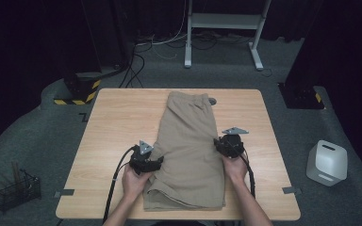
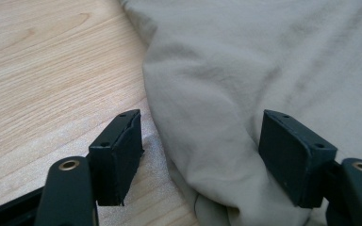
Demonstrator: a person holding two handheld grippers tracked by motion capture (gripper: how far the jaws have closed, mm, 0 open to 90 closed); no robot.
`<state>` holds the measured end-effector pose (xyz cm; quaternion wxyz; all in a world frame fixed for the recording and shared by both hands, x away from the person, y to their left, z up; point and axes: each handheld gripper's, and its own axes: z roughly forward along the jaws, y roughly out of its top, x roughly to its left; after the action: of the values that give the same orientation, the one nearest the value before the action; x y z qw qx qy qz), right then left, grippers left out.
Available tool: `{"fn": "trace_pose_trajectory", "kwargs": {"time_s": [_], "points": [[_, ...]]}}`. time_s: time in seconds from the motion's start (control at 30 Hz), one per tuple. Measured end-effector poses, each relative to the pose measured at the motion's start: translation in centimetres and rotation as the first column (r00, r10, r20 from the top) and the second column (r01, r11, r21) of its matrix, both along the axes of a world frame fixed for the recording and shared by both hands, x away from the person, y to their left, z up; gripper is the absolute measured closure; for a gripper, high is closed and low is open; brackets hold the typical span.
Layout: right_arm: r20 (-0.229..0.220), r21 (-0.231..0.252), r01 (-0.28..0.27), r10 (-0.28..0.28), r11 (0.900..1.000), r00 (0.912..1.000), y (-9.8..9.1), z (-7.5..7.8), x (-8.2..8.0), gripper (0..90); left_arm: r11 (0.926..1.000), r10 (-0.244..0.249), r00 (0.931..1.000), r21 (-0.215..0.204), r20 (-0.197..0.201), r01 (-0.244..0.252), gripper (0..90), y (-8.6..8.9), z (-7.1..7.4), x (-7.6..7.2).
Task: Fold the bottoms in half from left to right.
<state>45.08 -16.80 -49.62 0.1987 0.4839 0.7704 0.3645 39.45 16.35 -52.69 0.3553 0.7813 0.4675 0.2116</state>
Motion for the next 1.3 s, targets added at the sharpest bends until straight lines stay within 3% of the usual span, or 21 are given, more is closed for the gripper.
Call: {"fn": "trace_pose_trajectory", "kwargs": {"time_s": [0.07, 0.13, 0.27, 0.33, 0.37, 0.57, 0.67, 0.8, 0.83, 0.9, 0.97, 1.03, 1.1, 1.13, 1.17, 1.23, 1.3], "points": [[0.012, -0.012, -0.056, 0.056, 0.9984, 0.9984, 1.1, 0.0, -0.8, 60.0, 1.0, -0.001, 1.0, -0.002, -0.002, 0.001, 31.2, 0.0, 0.0, 0.0], [-0.012, -0.076, -0.111, 0.111, 0.9909, 0.9938, 2.5, -0.9, -1.5, 57.5, 1.0, -0.002, 1.0, -0.002, -0.002, 0.002, 31.5, 0.0, 0.0, 0.0], [-0.035, -0.075, -0.12, 0.118, 0.9899, 0.9924, 2.8, -1.9, -1.7, 56.0, 1.0, -0.005, 1.0, -0.005, 0.001, 0.005, 32.2, 0.0, 0.0, -0.2], [-0.025, -0.064, -0.119, 0.118, 0.9908, 0.9927, 2.6, -2.3, -2.1, 54.8, 1.0, -0.007, 1.0, -0.005, 0.003, 0.007, 33.8, -0.1, 0.0, -0.4], [-0.018, -0.082, -0.128, 0.127, 0.9884, 0.9917, 2.7, -2.3, -2.5, 54.3, 0.9999, -0.013, 0.9999, -0.005, 0.004, 0.013, 34.4, -0.1, 0.0, -0.7], [-0.022, -0.097, -0.143, 0.141, 0.9851, 0.9898, 2.8, -2.3, -4.4, 54.1, 0.9991, -0.043, 0.9991, -0.003, 0.006, 0.043, 35.3, -0.1, 0.0, -3.4], [-0.006, -0.096, -0.172, 0.172, 0.9804, 0.985, 2.4, -2.4, -7.3, 54.1, 0.9954, -0.095, 0.9954, 0.009, -0.012, 0.095, 35.4, 0.1, 0.2, -6.0], [0.035, -0.143, -0.204, 0.211, 0.9685, 0.9769, 2.7, -2.4, -9.3, 55.9, 0.9952, -0.096, 0.9953, 0.016, -0.007, 0.097, 38.0, 0.1, 0.7, -6.5], [0.041, -0.14, -0.207, 0.215, 0.9683, 0.9759, 2.7, -2.3, -9.3, 56.1, 0.9963, -0.086, 0.9963, 0.002, -0.001, 0.086, 38.5, 0.2, 0.9, -5.9], [0.056, -0.076, -0.186, 0.19, 0.9797, 0.9802, 2.4, -1.7, -8.6, 57.7, 0.9969, -0.061, 0.9981, -0.048, 0.0, 0.061, 38.4, 0.2, 1.6, -4.4], [0.078, -0.031, -0.15, 0.152, 0.9882, 0.9853, 1.9, -0.9, -7.4, 58.9, 0.997, -0.046, 0.999, -0.063, 0.002, 0.046, 38.4, 0.1, 1.9, -3.5], [0.075, -0.013, -0.12, 0.12, 0.9927, 0.9899, 1.7, -0.6, -6.6, 59.4, 0.9985, -0.022, 0.9998, -0.05, 0.003, 0.022, 38.2, -0.3, 2.2, -1.6], [0.057, 0.027, -0.06, 0.058, 0.9978, 0.9967, 1.2, -0.4, -4.6, 59.2, 0.9997, -0.003, 1.0, -0.025, -0.009, 0.003, 37.7, -0.8, 2.0, 0.0], [0.037, 0.006, -0.01, 0.01, 0.9999, 0.9993, 1.0, -0.5, -2.6, 58.5, 0.9999, 0.011, 0.9995, -0.007, -0.031, -0.011, 37.3, -1.2, 1.5, 1.1], [0.037, 0.006, -0.01, 0.01, 0.9999, 0.9993, 1.0, -0.5, -2.6, 58.5, 0.9999, 0.011, 0.9995, -0.007, -0.031, -0.011, 37.3, -1.2, 1.5, 1.1], [0.012, -0.003, 0.031, -0.031, 0.9995, 0.9994, 0.9, -0.9, -0.9, 58.1, 0.9997, 0.024, 0.9987, 0.012, -0.045, -0.023, 37.3, -1.3, 0.9, 1.5], [-0.012, 0.006, 0.054, -0.054, 0.9985, 0.9985, 0.8, -1.3, 0.2, 61.1, 0.9995, 0.024, 0.9991, 0.021, -0.035, -0.024, 37.8, -1.3, 0.5, 1.3]]}}
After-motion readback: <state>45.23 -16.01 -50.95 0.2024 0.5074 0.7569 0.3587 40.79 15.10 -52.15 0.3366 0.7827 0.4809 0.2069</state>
